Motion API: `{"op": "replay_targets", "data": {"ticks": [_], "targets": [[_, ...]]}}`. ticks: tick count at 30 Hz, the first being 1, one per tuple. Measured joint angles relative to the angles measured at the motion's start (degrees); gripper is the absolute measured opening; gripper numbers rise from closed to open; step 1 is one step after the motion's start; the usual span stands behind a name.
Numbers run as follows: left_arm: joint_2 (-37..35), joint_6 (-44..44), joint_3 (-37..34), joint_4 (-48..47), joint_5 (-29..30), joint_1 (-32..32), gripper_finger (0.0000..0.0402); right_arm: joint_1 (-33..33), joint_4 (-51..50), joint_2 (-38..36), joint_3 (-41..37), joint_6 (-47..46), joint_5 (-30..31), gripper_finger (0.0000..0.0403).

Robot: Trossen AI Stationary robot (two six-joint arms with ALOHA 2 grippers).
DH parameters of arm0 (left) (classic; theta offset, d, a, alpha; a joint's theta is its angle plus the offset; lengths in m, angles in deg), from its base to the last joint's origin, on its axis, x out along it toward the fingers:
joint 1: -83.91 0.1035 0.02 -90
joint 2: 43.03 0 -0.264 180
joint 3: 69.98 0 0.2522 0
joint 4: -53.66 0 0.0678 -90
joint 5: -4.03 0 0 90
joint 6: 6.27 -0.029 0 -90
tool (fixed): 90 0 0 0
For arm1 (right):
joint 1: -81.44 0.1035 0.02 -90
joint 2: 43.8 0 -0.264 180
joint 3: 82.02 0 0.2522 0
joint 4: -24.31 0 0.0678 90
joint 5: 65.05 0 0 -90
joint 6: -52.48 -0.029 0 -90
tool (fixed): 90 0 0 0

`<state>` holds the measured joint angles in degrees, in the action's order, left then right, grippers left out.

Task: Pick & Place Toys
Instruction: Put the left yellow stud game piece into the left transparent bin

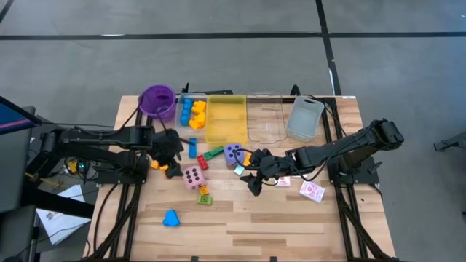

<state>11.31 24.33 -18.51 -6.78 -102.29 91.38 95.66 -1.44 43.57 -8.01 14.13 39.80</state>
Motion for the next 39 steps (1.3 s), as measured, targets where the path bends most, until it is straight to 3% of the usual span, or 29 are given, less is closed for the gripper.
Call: {"op": "replay_targets", "data": {"ticks": [14, 28, 39], "targets": [[4.8, -11.8, 0.0, -10.7, 13.5, -0.4, 0.0305, 0.0, -1.5, 0.0, 0.0, 1.3, 0.0, 0.0235], [15.3, -10.4, 0.2, -13.0, 15.7, -0.3, 0.0305, 0.0, -2.4, 0.0, 0.0, 1.3, 0.0, 0.0235], [21.3, -6.6, 1.6, -14.5, 24.2, -0.3, 0.0305, 0.0, -2.7, 0.0, 0.0, 1.4, 0.1, 0.0235]]}}
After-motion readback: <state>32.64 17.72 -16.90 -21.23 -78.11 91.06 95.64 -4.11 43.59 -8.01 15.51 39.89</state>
